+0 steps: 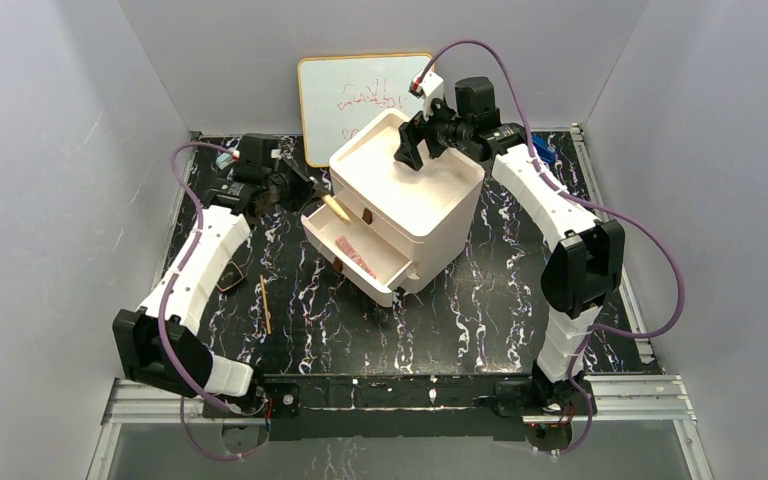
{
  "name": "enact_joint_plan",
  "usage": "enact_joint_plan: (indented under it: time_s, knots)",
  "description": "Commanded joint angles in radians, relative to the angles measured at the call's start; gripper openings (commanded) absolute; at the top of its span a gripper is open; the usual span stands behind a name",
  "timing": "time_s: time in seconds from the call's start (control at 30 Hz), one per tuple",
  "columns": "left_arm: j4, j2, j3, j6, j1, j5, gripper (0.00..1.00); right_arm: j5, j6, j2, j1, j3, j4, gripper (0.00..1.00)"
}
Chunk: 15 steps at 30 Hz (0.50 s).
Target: Organize the makeup
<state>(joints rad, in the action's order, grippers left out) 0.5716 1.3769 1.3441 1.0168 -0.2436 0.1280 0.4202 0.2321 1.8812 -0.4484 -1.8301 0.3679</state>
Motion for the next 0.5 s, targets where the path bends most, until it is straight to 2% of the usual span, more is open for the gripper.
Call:
enact_joint_plan:
  time_s: [0.0, 0.23, 0.47]
  knots:
    - [-0.103, 0.036, 0.017, 0.127, -0.073, -0.013, 0.00, -0.007, -0.050, 0.083, -0.023, 0.083, 0.236, 1.00]
    - [-0.128, 0.031, -0.019, 0.220, -0.160, -0.037, 0.00, -0.021, -0.048, 0.068, -0.022, 0.102, 0.228, 1.00]
    - [-0.128, -0.024, -0.141, 0.295, -0.246, -0.060, 0.00, -0.016, -0.050, 0.075, -0.023, 0.098, 0.226, 1.00]
